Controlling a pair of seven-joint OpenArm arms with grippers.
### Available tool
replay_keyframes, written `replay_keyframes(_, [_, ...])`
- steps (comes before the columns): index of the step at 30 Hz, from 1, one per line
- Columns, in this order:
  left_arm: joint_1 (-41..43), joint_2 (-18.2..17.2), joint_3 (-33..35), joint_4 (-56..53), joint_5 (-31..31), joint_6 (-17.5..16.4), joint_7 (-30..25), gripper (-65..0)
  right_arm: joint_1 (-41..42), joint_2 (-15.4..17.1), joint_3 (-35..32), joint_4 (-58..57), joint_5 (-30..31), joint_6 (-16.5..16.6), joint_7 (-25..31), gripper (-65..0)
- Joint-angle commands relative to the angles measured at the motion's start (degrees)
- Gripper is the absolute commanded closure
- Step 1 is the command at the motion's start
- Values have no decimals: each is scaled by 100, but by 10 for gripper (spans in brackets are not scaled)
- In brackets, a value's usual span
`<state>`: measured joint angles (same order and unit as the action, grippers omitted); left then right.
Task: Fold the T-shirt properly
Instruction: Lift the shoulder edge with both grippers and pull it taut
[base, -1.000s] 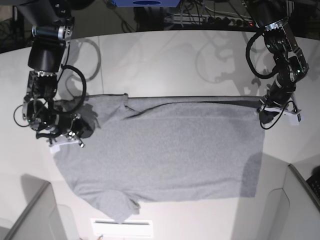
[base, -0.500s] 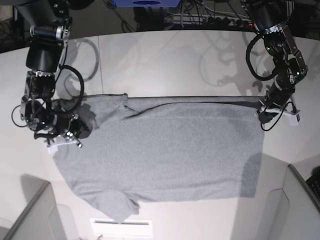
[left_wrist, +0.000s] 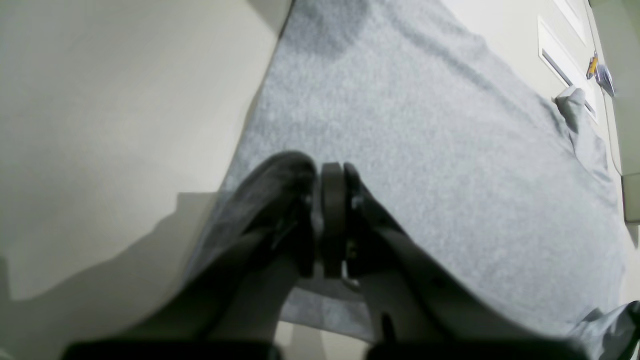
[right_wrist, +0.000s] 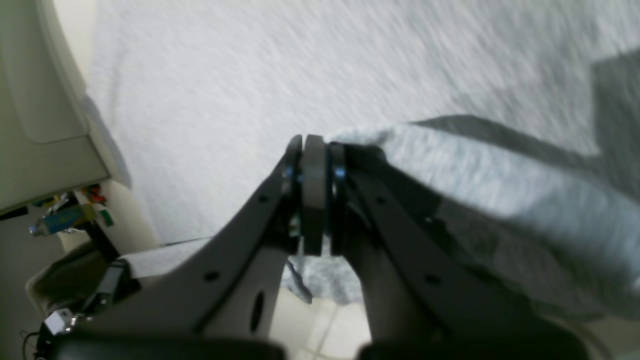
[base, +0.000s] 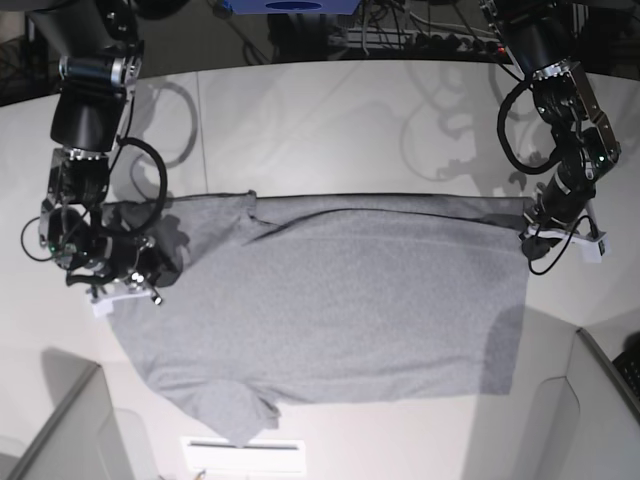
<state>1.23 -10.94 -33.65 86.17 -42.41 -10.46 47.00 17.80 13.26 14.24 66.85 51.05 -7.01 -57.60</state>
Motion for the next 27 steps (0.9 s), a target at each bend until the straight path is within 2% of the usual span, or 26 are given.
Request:
replay_keyframes(1, [-58,-88,-15,82,-62,-13,-98,0,158,77,13,80,113,63,33,0])
replay_keyframes(10, [-242,-141,-7,-428,-62,-13,-125,0,431,85,5,-553,95,63,51,0])
replay_keyframes(24, [-647,-229,37,-1000,-62,-13,-107,0,413,85,5,-641,87,54,24,0])
replay_keyframes(25, [-647,-229,37,-1017,-62,-13,-107,0,413,85,5,-641,87,54,24,-12])
replay_keyframes(27, [-647,-229,37,-1035,-62,-13,-125,0,404,85,13,-632,95,54,24,-149])
